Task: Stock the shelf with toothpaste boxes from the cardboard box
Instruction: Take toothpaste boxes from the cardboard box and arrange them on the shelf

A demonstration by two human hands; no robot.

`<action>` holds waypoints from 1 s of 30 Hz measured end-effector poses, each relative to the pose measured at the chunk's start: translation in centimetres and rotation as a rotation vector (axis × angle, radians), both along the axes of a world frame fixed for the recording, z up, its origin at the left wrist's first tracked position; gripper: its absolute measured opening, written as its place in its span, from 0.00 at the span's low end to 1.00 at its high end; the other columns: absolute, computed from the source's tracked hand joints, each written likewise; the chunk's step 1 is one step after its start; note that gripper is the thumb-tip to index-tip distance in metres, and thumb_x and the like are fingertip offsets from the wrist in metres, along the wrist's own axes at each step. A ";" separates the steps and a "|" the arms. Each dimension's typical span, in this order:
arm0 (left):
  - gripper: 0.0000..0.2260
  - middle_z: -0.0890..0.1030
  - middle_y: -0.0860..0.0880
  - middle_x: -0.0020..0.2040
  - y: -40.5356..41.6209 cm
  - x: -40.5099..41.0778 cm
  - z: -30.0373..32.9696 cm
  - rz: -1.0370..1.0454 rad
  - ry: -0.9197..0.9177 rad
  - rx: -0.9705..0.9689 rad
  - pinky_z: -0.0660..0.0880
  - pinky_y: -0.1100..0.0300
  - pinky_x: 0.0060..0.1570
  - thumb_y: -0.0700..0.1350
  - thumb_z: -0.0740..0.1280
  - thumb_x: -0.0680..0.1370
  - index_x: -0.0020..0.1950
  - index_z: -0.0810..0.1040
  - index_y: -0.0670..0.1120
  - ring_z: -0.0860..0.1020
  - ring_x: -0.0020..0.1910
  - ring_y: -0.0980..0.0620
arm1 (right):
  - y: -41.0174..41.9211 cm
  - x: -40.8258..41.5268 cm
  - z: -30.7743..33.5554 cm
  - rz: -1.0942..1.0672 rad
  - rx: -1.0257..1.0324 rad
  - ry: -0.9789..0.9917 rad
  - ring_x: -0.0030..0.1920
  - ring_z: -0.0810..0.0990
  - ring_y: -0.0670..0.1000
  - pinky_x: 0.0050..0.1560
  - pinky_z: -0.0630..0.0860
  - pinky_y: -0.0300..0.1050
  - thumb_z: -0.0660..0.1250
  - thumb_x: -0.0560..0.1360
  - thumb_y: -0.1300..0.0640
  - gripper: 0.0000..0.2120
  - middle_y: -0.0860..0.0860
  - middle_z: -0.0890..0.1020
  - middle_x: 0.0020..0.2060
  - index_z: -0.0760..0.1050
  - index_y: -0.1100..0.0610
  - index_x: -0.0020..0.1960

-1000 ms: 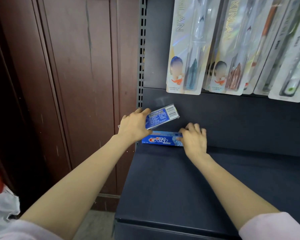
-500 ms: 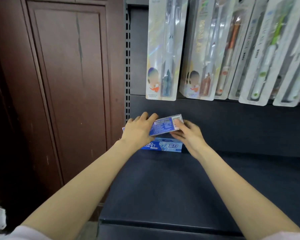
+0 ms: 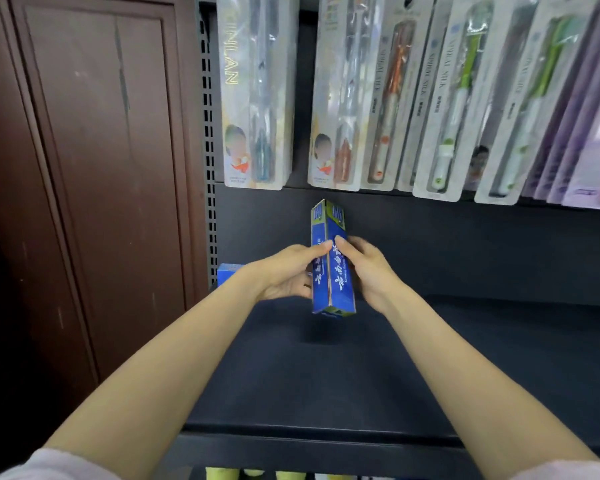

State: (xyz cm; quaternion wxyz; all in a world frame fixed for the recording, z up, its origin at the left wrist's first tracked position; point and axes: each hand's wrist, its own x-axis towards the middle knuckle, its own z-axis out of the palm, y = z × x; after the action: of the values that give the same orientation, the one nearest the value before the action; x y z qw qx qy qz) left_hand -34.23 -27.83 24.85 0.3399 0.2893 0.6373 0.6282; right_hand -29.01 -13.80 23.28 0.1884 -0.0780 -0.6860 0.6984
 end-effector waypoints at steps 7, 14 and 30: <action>0.15 0.80 0.44 0.50 1.3 1.0 -0.6 0.176 0.188 -0.080 0.81 0.54 0.45 0.47 0.66 0.78 0.61 0.69 0.43 0.82 0.44 0.49 | 2.3 1.6 -0.5 -0.065 -0.006 0.064 0.50 0.82 0.53 0.59 0.77 0.56 0.68 0.75 0.57 0.15 0.55 0.82 0.54 0.71 0.56 0.61; 0.22 0.81 0.45 0.59 3.2 0.7 -0.4 0.291 0.797 -0.274 0.75 0.61 0.54 0.39 0.70 0.73 0.67 0.73 0.45 0.80 0.51 0.50 | 3.9 2.6 0.5 -0.426 0.712 0.082 0.66 0.63 0.49 0.64 0.66 0.43 0.76 0.68 0.57 0.49 0.54 0.59 0.67 0.46 0.47 0.76; 0.20 0.70 0.50 0.65 1.5 -4.4 -4.9 0.413 1.087 -0.726 0.67 0.45 0.63 0.46 0.68 0.75 0.66 0.70 0.56 0.68 0.65 0.47 | 9.0 -0.2 -0.7 -0.244 1.379 -0.315 0.65 0.65 0.55 0.69 0.63 0.51 0.70 0.73 0.57 0.23 0.53 0.68 0.62 0.71 0.57 0.66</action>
State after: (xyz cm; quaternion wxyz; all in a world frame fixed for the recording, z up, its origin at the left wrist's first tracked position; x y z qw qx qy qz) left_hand -38.66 -26.37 20.00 -0.0795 0.3039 0.9297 0.1925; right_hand -29.25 -4.85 22.61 0.1702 -0.1173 -0.9765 0.0602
